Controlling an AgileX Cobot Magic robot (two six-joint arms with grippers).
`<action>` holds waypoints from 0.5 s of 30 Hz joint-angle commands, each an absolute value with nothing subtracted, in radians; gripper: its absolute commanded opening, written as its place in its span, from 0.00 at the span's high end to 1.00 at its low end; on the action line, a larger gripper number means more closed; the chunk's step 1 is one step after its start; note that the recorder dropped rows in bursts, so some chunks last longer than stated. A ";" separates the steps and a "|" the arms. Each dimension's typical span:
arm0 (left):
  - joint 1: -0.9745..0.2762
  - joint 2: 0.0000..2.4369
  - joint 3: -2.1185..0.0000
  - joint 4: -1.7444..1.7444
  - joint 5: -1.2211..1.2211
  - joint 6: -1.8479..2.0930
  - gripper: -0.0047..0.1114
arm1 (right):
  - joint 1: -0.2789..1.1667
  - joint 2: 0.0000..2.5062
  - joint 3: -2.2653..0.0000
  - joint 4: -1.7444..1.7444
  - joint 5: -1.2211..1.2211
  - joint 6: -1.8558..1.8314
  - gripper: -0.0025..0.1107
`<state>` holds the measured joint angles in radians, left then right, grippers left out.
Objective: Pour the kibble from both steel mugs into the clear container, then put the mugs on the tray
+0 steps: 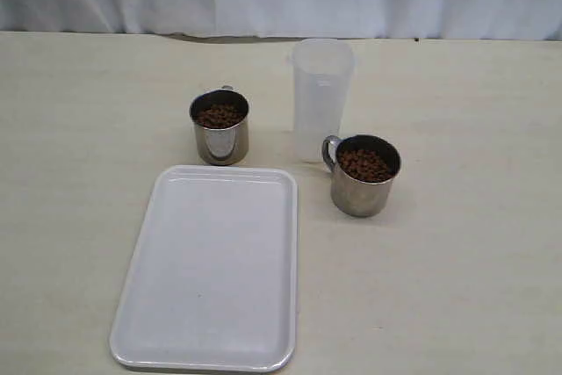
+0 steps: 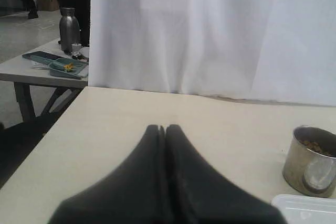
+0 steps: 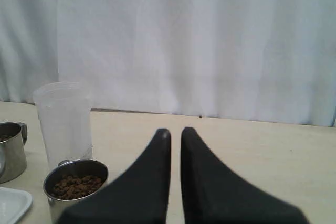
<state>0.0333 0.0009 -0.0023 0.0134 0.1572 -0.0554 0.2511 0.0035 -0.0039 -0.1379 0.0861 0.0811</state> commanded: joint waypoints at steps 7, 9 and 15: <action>0.029 0.000 0.000 -0.021 0.101 -0.056 0.96 | 0.247 0.000 0.000 -0.134 0.078 0.088 0.93; 0.029 0.000 0.000 -0.044 0.052 -0.079 0.96 | 0.247 0.000 0.000 -0.134 0.078 0.088 0.93; 0.029 0.000 0.000 -0.066 -0.011 -0.160 0.96 | 0.247 0.000 0.000 -0.134 0.078 0.088 0.93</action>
<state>0.0333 0.0009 -0.0023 -0.0573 0.0215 -0.1122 0.2511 0.0035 -0.0039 -0.1379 0.0861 0.0811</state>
